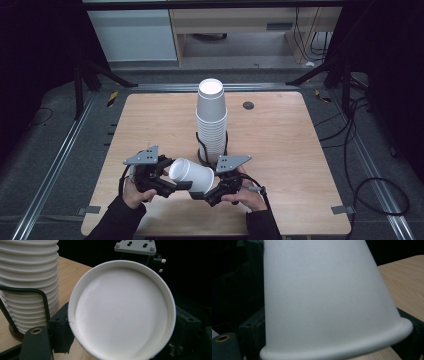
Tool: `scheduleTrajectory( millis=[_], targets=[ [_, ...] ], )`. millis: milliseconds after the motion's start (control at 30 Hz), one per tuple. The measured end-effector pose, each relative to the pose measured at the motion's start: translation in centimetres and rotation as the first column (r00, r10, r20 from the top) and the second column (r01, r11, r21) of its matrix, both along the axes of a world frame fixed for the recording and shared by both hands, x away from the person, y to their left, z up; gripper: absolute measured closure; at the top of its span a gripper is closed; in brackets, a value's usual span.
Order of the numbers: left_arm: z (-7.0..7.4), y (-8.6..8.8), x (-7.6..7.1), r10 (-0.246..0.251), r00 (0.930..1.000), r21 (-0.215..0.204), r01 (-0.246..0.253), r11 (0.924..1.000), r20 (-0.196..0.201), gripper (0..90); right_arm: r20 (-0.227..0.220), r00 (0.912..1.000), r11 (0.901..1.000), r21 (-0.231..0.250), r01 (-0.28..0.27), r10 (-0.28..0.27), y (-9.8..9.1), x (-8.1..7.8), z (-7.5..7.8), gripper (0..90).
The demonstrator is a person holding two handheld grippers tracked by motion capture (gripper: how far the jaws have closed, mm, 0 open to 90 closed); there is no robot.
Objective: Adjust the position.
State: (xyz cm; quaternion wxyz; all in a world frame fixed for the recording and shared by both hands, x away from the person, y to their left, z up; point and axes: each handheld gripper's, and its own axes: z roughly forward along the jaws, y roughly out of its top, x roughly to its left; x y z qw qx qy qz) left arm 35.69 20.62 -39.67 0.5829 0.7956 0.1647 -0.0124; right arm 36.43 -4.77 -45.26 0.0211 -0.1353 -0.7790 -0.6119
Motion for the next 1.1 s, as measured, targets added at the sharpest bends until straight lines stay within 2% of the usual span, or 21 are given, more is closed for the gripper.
scheduleTrajectory(
  millis=[367, 533, 800, 967, 1100],
  targets=[
    [0.3, 0.0, -0.2, 0.029, 0.9994, -0.002, -0.029, 0.9996, 0.019, 19.4, 0.003, 1.0, 1.0, 0.004, 0.008, -0.008, -0.1, 0.0, 0.1, 8.1],
    [0.7, 0.6, -0.2, 0.045, 0.9988, -0.014, -0.045, 0.9989, 0.021, 17.2, 0.006, 0.9999, 0.9999, -0.005, 0.01, -0.01, -0.2, 0.1, 0.1, 8.1],
    [1.7, 1.7, -0.3, 0.061, 0.9973, -0.005, -0.061, 0.9981, 0.04, 15.7, 0.015, 0.9994, 0.9992, -0.026, 0.031, -0.03, -1.2, 0.3, 0.5, 8.1],
    [1.9, 2.6, -0.1, 0.07, 0.997, 0.042, -0.072, 0.9965, 0.033, 14.5, 0.039, 0.9981, 0.9972, -0.055, 0.051, -0.048, -1.9, 0.9, 1.5, 8.1],
    [1.4, 3.1, 0.2, 0.089, 0.9955, 0.103, -0.092, 0.9904, 0.033, 14.0, 0.061, 0.9968, 0.9933, -0.101, 0.057, -0.051, -2.3, 1.4, 2.5, 8.1]
  ],
)
